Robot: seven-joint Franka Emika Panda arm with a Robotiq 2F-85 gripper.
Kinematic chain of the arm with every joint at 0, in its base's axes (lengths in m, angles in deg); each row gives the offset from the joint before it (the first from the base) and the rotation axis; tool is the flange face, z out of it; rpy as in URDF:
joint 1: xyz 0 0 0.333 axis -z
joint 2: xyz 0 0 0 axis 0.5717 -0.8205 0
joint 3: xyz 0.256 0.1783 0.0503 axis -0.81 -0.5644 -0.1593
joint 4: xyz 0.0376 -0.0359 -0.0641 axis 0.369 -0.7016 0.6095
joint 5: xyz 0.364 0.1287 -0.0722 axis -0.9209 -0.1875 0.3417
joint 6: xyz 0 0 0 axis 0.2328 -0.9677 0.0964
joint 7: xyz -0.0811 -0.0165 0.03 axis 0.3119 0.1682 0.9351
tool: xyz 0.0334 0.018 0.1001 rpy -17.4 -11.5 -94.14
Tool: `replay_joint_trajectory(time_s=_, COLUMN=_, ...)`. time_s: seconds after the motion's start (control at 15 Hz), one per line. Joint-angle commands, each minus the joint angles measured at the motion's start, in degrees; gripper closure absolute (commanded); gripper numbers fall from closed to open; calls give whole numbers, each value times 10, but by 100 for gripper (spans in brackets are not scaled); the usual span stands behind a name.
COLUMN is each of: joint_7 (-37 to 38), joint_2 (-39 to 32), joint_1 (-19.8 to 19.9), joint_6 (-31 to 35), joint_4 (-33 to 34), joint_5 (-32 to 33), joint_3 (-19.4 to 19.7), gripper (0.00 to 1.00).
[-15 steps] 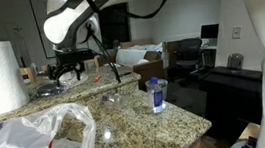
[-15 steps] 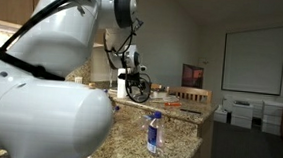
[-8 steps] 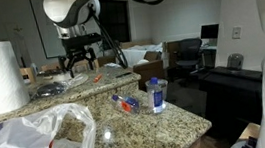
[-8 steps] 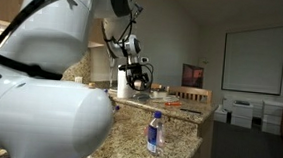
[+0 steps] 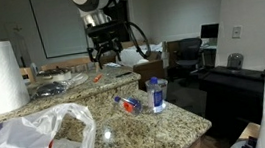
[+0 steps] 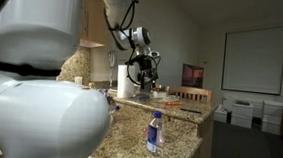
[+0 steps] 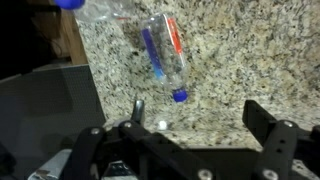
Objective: Put the plastic bottles in the plastic bag
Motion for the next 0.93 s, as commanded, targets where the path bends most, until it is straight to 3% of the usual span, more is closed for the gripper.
replay_joint_trajectory(time_s=0.0, joint_7=15, joint_2=100, joint_1=69, joint_6=28, joint_4=-133, joint_5=-62, joint_3=4, gripper=0)
replay_joint_trajectory(time_s=0.33, joint_7=10, joint_2=170, joint_1=140, joint_6=61, joint_4=-267, joint_5=-155, joint_3=21, gripper=0)
replay_joint_trajectory(time_s=0.73, joint_7=37, joint_2=246, joint_1=185, joint_6=119, joint_4=-393, joint_5=-204, joint_3=18, gripper=0)
replay_joint_trajectory(time_s=0.8, joint_7=49, joint_2=256, joint_1=191, joint_6=130, joint_4=-403, joint_5=-197, joint_3=13, gripper=22)
replay_joint_trajectory(time_s=0.87, joint_7=60, joint_2=264, joint_1=196, joint_6=138, joint_4=-412, joint_5=-190, joint_3=10, gripper=26)
